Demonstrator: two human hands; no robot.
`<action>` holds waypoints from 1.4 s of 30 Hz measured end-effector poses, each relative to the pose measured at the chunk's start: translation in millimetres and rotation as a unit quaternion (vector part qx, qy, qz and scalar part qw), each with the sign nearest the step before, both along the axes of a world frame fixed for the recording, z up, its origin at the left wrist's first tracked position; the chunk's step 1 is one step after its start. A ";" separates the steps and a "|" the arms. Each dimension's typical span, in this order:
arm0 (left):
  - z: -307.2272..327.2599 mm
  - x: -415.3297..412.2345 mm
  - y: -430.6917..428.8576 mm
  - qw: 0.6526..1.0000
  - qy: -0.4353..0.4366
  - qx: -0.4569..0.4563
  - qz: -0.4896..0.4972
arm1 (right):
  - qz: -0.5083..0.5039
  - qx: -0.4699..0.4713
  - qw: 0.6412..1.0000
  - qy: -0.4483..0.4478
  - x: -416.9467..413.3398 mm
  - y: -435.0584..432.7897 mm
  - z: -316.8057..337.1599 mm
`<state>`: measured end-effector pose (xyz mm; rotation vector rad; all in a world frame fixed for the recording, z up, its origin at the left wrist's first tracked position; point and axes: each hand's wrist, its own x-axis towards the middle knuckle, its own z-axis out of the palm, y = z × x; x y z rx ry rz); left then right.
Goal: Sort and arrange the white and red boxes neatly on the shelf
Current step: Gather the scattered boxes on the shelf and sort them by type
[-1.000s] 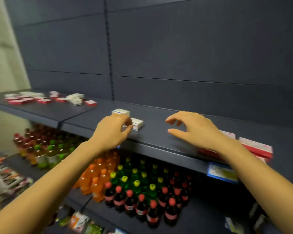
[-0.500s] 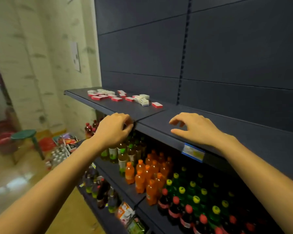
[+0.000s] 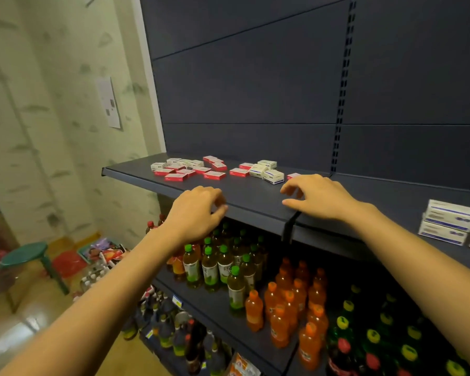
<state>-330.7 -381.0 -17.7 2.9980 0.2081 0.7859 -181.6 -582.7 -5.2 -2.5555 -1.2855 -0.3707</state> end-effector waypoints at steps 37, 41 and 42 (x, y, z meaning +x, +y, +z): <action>-5.8 308.5 142.6 0.964 0.124 0.015 -0.233 | -0.267 0.016 0.963 0.005 158.5 94.5 -7.0; -9.1 324.7 150.3 0.949 0.126 0.001 -0.289 | -0.308 0.036 0.951 0.015 144.0 93.0 -8.8; -8.3 327.8 151.7 0.945 0.127 0.010 -0.301 | -0.315 0.042 0.948 0.013 140.3 93.2 -11.1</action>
